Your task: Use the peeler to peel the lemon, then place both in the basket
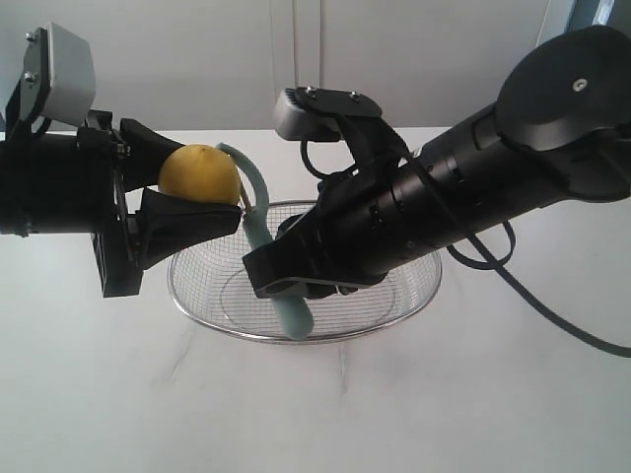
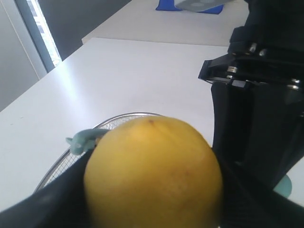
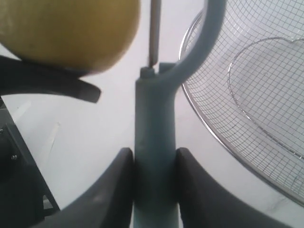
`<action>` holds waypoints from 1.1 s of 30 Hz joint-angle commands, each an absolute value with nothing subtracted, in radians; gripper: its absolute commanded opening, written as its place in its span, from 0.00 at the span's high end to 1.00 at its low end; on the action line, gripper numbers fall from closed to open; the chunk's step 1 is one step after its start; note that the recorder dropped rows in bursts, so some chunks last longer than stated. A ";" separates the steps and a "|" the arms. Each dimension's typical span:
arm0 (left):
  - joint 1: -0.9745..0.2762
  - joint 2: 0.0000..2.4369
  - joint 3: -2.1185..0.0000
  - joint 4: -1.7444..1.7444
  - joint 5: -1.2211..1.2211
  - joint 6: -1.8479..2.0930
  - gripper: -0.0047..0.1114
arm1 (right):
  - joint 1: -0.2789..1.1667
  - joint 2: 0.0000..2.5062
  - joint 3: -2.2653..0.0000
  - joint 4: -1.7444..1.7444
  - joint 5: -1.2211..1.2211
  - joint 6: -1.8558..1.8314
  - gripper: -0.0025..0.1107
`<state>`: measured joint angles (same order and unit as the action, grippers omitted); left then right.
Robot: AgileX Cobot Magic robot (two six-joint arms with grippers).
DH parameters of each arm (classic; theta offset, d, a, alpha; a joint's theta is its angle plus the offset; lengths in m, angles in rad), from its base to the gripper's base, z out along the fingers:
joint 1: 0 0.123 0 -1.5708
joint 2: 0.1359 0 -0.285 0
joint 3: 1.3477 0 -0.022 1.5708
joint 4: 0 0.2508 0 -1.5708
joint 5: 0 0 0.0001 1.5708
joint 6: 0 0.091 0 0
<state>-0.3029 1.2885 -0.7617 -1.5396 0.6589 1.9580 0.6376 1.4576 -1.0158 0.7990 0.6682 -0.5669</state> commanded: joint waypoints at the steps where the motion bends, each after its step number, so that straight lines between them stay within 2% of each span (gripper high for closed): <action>1: -0.302 1.282 -0.767 -1.561 0.683 2.079 0.96 | 0.639 1.445 -1.024 0.802 0.672 -0.582 0.98; 33: -0.302 1.282 -0.767 -1.561 0.683 2.079 0.96 | 0.638 1.406 -1.024 0.780 0.653 -0.582 0.98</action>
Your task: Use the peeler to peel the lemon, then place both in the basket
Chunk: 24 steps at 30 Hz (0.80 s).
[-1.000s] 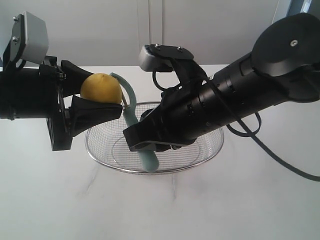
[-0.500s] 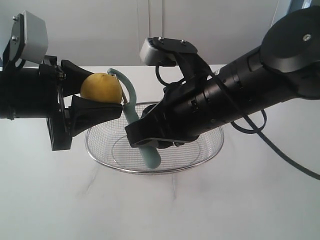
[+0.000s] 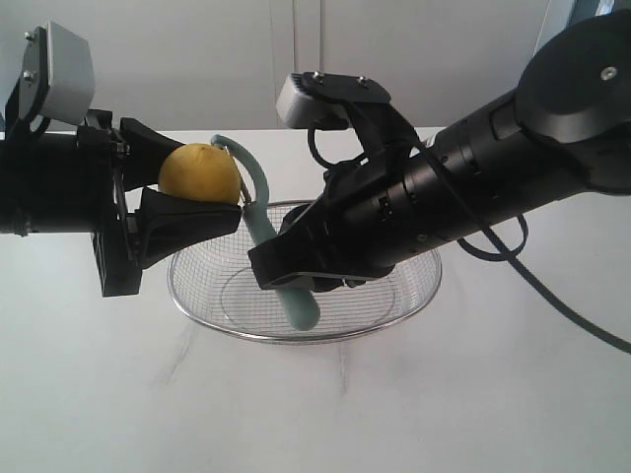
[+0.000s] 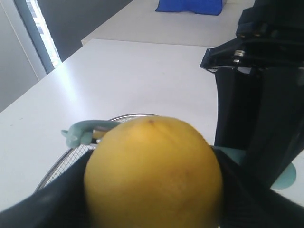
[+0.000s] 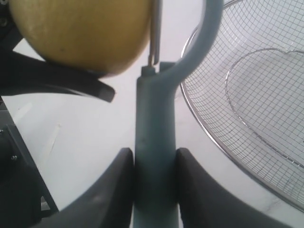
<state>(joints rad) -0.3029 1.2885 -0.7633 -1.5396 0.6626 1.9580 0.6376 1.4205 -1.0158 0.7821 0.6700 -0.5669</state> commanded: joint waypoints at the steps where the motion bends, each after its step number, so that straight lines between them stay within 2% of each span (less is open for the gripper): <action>1: -0.302 1.282 -0.767 -1.561 0.685 2.079 0.96 | 0.638 1.406 -1.024 0.768 0.652 -0.579 0.98; 24: -0.302 1.280 -0.767 -1.573 0.699 2.095 0.96 | 0.638 1.406 -1.024 0.725 0.643 -0.570 0.98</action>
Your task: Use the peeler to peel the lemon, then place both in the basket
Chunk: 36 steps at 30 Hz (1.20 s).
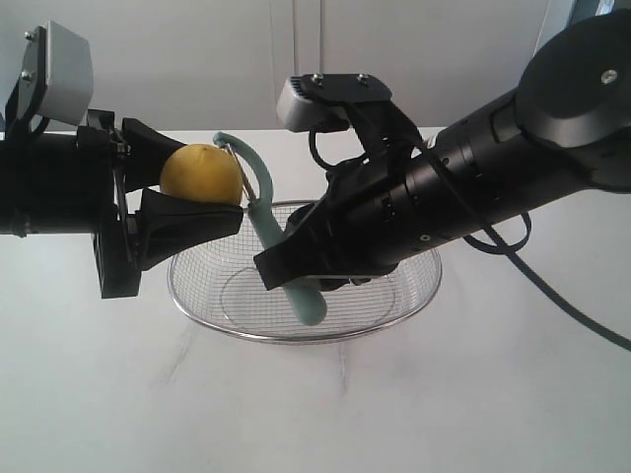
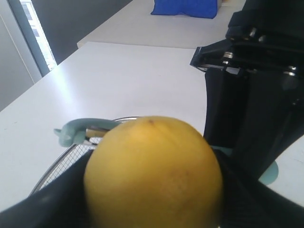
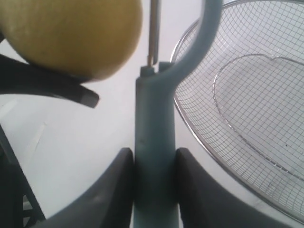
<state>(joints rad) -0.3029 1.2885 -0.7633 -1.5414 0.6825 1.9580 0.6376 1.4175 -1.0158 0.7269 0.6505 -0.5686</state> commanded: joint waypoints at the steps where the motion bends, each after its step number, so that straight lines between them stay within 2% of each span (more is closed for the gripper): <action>1: -0.302 1.280 -0.767 -1.573 0.699 2.095 0.96 | 0.638 1.406 -1.024 0.725 0.643 -0.570 0.98; 12: -0.302 1.280 -0.767 -1.573 0.699 2.095 0.96 | 0.638 1.401 -1.024 0.723 0.625 -0.570 0.98; 27: -0.302 1.280 -0.767 -1.569 0.699 2.095 0.96 | 0.638 1.247 -1.024 0.712 0.622 -0.570 0.98; 32: -0.302 1.280 -0.767 -1.569 0.699 2.095 0.96 | 0.638 1.175 -1.024 0.644 0.632 -0.529 0.98; 36: -0.302 1.280 -0.767 -1.569 0.699 2.095 0.96 | 0.638 1.141 -1.024 0.436 0.624 -0.378 0.98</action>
<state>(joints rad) -0.3029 1.2885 -0.7633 -1.5432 0.6825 1.9580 0.6376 1.1616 -1.0158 0.5725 0.6272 -0.4753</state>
